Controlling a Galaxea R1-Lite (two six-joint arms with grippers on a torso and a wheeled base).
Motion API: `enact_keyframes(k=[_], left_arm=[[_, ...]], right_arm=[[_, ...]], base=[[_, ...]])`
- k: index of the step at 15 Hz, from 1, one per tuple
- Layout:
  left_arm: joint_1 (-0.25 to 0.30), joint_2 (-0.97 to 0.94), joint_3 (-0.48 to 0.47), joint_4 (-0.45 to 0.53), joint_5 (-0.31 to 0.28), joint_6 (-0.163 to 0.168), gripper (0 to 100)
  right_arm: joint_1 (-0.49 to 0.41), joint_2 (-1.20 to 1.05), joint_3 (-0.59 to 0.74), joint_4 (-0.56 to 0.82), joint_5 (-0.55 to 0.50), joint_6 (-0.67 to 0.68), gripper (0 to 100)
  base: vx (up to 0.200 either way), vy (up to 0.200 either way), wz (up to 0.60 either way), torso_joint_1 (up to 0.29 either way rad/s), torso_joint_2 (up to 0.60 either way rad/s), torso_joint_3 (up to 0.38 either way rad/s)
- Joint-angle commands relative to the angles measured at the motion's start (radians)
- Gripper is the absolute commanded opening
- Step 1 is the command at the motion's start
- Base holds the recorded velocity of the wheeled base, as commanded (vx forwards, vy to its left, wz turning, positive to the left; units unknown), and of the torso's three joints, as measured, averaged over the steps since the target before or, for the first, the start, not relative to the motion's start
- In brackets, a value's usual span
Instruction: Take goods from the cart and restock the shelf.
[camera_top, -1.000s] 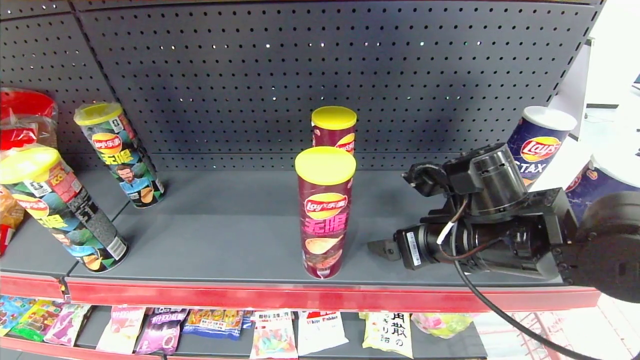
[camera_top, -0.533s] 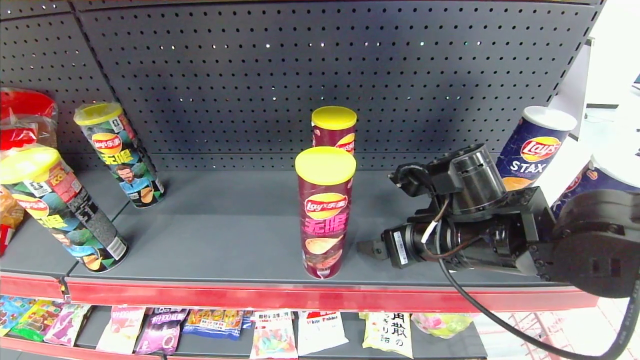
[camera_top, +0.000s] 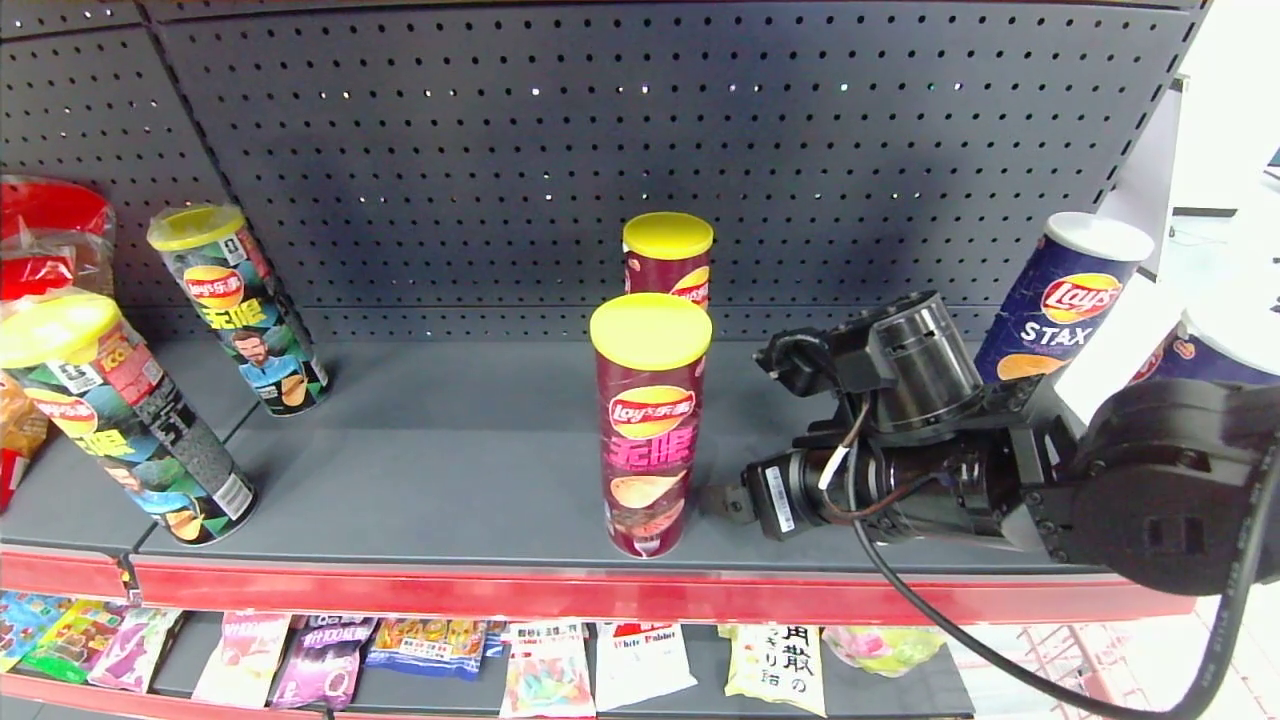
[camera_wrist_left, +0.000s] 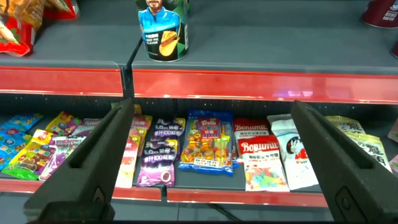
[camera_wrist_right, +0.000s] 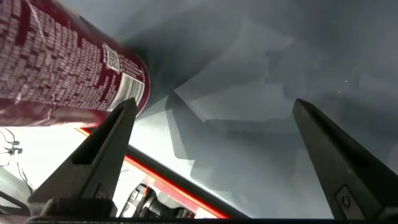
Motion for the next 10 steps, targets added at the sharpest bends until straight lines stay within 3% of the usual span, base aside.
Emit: enact_keyframes(k=[1,10], left_arm=[[0.0,0.0,0.0,0.0,-0.001,0.0,100],[0.0,0.0,0.0,0.0,-0.001,0.0,100]], right_arm=[[0.002,0.002,0.0,0.0,0.0,0.0,100],[0.017,0.007,-0.008,0.0,0.0,0.003,100]], base=[[0.0,0.0,0.0,0.0,0.0,0.0],[0.0,0.0,0.0,0.0,0.0,0.0]])
